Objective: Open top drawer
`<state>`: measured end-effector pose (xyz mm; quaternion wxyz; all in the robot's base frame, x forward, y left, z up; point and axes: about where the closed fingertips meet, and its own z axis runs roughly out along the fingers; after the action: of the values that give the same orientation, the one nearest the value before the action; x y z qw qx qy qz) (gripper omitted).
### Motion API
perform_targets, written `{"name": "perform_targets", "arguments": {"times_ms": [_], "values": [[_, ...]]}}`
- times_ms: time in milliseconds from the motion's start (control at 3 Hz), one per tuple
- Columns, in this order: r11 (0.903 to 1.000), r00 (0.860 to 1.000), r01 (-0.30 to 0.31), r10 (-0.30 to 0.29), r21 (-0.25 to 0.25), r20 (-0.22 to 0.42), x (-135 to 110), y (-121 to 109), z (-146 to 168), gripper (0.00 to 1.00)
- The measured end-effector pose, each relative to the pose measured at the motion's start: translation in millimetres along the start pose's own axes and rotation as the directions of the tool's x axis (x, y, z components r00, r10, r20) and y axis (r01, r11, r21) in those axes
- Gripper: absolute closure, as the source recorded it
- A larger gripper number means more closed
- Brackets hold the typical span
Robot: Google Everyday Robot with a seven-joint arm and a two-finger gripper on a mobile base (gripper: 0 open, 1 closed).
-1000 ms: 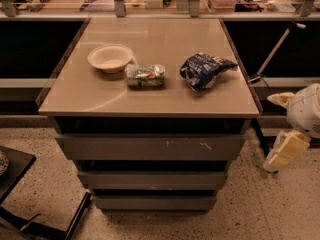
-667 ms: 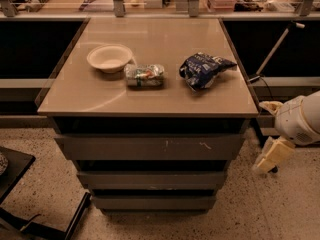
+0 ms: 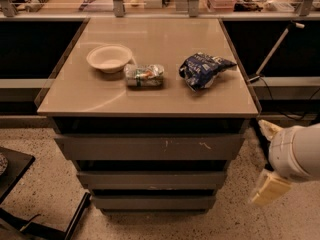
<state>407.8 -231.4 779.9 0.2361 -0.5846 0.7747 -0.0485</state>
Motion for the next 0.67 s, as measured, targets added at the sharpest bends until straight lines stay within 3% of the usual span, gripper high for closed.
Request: {"name": "perform_targets", "arguments": {"times_ms": [333,667], "values": [[0.9973,0.996,0.018,-0.012,0.071,-0.083,-12.6,28.4,-31.4,0.00],[0.9963,0.994,0.042,-0.034,0.075,-0.104,-24.1,25.6,-27.2,0.00]]}}
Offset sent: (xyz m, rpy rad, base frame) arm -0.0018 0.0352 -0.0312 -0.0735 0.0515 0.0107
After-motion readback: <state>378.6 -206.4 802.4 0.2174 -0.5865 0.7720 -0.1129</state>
